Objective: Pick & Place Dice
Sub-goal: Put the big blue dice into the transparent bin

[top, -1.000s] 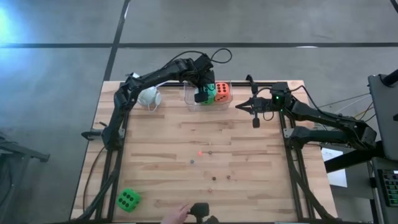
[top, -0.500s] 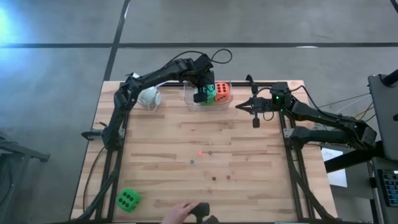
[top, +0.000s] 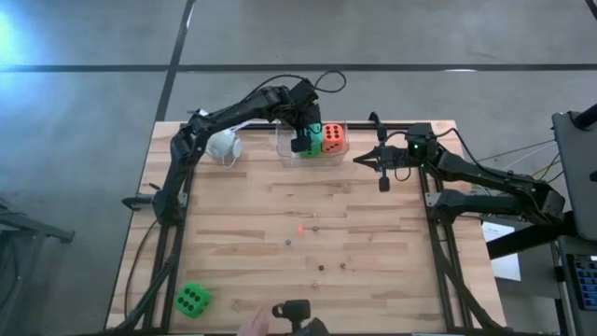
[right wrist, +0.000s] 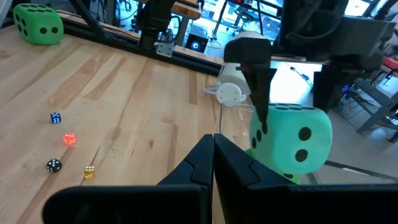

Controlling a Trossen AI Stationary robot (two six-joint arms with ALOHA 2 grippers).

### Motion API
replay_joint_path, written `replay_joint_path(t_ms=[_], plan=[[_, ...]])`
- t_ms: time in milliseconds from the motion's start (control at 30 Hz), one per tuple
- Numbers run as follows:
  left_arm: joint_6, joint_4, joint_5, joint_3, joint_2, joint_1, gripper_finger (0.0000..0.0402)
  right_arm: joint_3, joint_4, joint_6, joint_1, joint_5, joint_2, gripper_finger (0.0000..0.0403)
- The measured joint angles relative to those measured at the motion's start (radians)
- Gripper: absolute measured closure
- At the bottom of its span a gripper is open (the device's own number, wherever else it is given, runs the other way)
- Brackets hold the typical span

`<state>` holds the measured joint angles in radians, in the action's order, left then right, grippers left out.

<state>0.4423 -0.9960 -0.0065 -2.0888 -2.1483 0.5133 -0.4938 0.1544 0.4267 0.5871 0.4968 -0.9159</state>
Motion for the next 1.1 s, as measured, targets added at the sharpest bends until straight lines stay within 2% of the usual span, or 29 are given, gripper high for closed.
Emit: replay_joint_path(t_ms=[1100], plan=[[-0.031,0.040,-0.004,0.000,0.003,-0.002,0.0002,0.000,0.004,0.005,0.000,0.000,0.000,0.0394]])
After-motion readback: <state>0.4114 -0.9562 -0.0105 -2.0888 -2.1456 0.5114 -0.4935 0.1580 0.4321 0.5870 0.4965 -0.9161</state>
